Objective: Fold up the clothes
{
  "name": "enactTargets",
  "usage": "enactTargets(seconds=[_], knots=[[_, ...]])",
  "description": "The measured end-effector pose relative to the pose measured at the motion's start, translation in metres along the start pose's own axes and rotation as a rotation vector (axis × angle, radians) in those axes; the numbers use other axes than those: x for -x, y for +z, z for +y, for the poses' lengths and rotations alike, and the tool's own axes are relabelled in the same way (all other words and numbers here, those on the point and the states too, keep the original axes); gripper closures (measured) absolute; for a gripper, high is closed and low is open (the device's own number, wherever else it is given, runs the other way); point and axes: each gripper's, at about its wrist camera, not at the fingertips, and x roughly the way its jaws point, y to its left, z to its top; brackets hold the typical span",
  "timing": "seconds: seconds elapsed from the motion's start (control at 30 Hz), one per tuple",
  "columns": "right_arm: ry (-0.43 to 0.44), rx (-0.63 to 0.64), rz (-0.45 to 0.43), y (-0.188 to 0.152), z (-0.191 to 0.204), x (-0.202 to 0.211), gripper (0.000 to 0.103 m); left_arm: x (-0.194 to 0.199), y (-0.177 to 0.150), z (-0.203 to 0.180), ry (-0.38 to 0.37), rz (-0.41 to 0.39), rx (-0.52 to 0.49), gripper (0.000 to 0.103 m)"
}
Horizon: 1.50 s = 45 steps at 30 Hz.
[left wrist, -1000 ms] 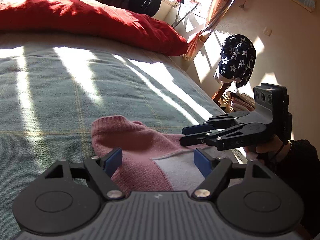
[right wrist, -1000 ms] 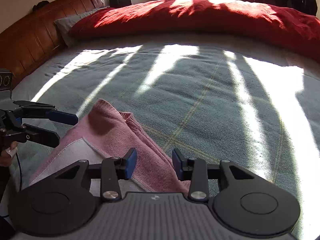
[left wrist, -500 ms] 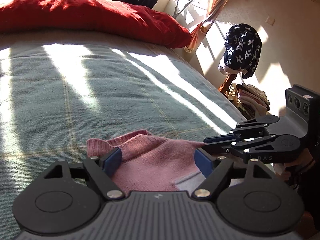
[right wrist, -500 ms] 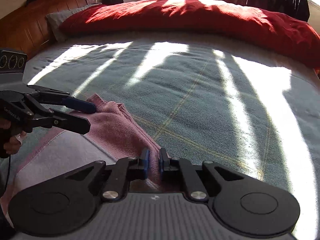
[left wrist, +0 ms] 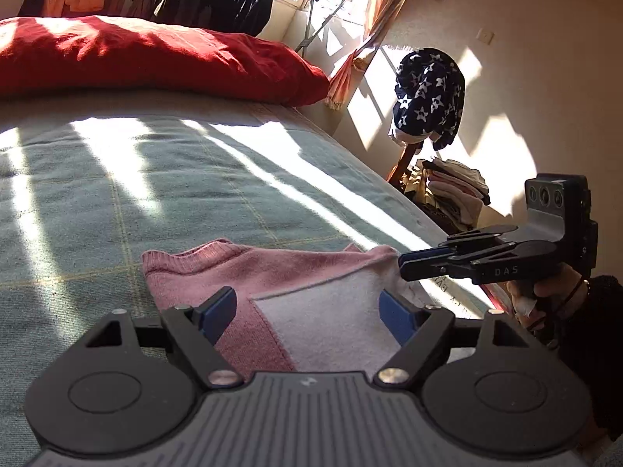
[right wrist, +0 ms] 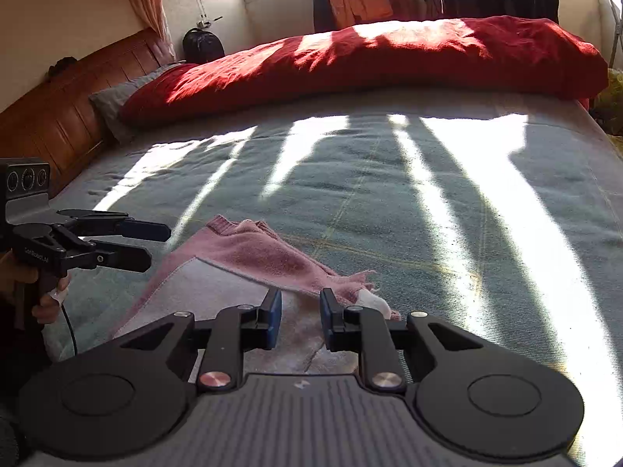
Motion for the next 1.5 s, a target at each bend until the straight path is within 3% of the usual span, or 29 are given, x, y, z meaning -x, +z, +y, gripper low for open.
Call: enactTargets(seconds=[0.1, 0.2, 0.27, 0.37, 0.47, 0.53, 0.6, 0.7, 0.73, 0.8, 0.93, 1.1, 1.27, 1.33, 1.5], knots=[[-0.091, -0.034, 0.058, -0.015, -0.009, -0.016, 0.079, 0.006, -0.018, -0.008, -0.027, 0.013, 0.065, 0.021], [-0.083, -0.095, -0.008, -0.015, -0.011, -0.003, 0.079, 0.013, -0.032, -0.018, -0.030, 0.007, 0.091, 0.021], [-0.081, -0.046, -0.051, -0.010, 0.002, 0.007, 0.077, 0.016, -0.039, -0.022, -0.040, -0.002, 0.109, 0.020], [-0.052, -0.012, -0.050, -0.001, 0.013, 0.003, 0.077, 0.017, -0.047, -0.023, -0.041, -0.014, 0.141, 0.020], [-0.084, 0.010, 0.007, 0.002, 0.009, -0.027, 0.077, 0.017, -0.048, -0.021, -0.033, -0.018, 0.160, 0.020], [-0.135, -0.010, 0.032, 0.001, -0.006, -0.045, 0.084, 0.019, -0.045, -0.021, -0.023, -0.015, 0.166, 0.020], [-0.115, -0.087, 0.009, 0.003, -0.019, -0.045, 0.090, 0.022, -0.043, -0.024, 0.001, -0.015, 0.154, 0.020], [-0.118, -0.083, -0.041, 0.003, -0.012, -0.022, 0.082, 0.030, -0.043, -0.027, 0.004, -0.027, 0.132, 0.020], [-0.118, -0.079, -0.046, 0.002, -0.008, -0.014, 0.075, 0.032, -0.043, -0.028, 0.006, -0.030, 0.130, 0.020], [-0.102, -0.074, -0.057, -0.004, 0.001, 0.005, 0.073, 0.035, -0.045, -0.032, 0.024, -0.024, 0.122, 0.019], [-0.021, -0.075, -0.048, -0.028, 0.026, 0.038, 0.070, 0.040, -0.051, -0.041, 0.050, -0.004, 0.104, 0.019], [0.037, -0.067, 0.012, -0.069, 0.057, 0.043, 0.065, 0.048, -0.062, -0.061, 0.054, 0.023, 0.042, 0.018], [-0.055, -0.049, 0.042, -0.107, 0.073, 0.048, 0.065, 0.052, -0.079, -0.078, 0.067, 0.066, -0.016, 0.016], [-0.116, -0.060, 0.022, -0.119, 0.076, 0.059, 0.059, 0.052, -0.087, -0.085, 0.071, 0.087, -0.046, 0.016], [-0.081, -0.158, -0.094, -0.139, 0.085, 0.088, 0.055, 0.042, -0.109, -0.098, 0.096, 0.134, -0.159, 0.016]])
